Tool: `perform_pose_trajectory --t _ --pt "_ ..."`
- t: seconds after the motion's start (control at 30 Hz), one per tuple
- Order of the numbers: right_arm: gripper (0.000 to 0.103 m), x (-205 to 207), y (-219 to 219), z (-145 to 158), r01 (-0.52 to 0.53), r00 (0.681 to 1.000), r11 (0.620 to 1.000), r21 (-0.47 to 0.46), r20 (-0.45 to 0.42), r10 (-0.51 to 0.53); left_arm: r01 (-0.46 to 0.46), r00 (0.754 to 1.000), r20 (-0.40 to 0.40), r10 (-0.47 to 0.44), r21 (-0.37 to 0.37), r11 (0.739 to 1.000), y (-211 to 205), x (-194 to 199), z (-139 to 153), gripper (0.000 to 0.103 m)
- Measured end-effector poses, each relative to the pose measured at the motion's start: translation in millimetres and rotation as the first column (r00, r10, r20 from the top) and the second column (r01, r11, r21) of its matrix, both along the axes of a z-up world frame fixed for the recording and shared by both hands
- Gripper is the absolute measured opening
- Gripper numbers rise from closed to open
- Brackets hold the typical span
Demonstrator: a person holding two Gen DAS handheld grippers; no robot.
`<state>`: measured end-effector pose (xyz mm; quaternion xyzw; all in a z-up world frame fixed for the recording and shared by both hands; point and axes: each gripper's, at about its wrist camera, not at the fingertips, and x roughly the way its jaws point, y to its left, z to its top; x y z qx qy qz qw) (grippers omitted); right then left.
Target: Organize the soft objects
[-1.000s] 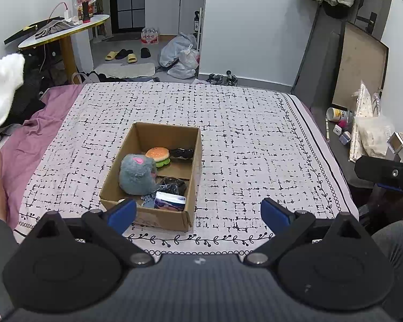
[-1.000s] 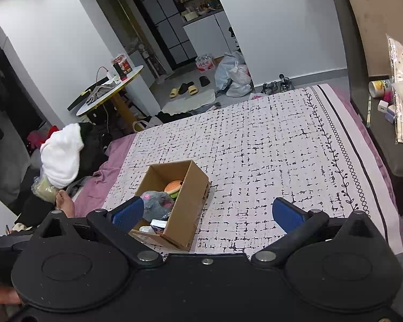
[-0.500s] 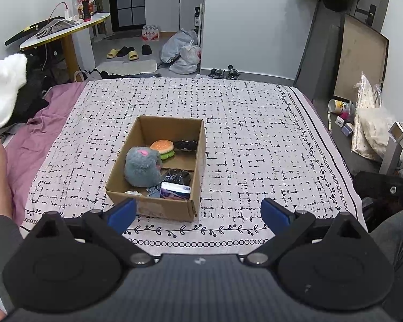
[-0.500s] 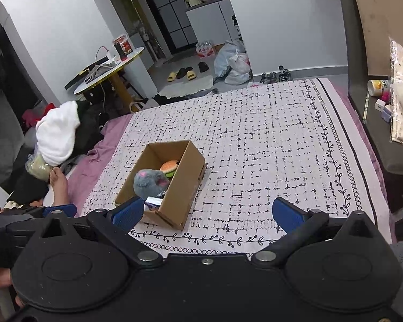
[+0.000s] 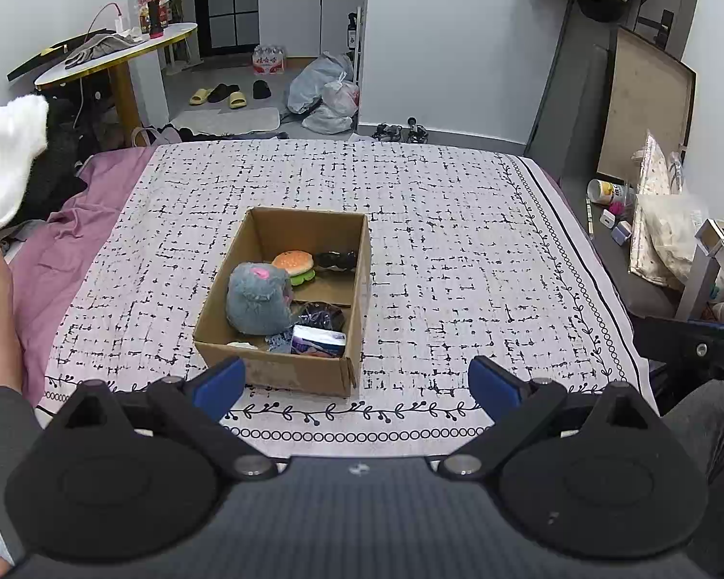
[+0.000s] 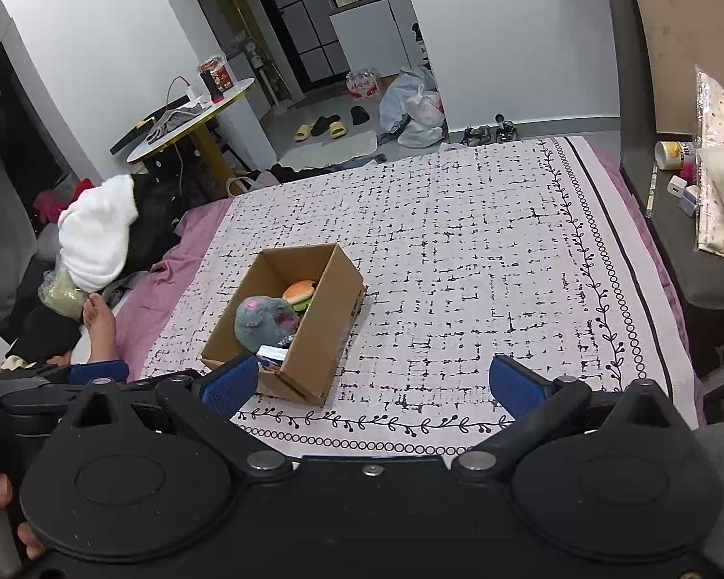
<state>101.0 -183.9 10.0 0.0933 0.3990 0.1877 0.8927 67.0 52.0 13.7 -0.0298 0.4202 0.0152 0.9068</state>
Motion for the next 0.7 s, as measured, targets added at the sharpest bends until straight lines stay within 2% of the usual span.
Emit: perform_pose_trajectory --t 0.7 --pt "0.103 -2.0 -6.9 5.0 0.020 1.000 1.000 -0.022 0.008 -0.019 0.016 1.000 0.017 -0.016 0.010 1.000 -4.4 -3.1 8.0 0.098"
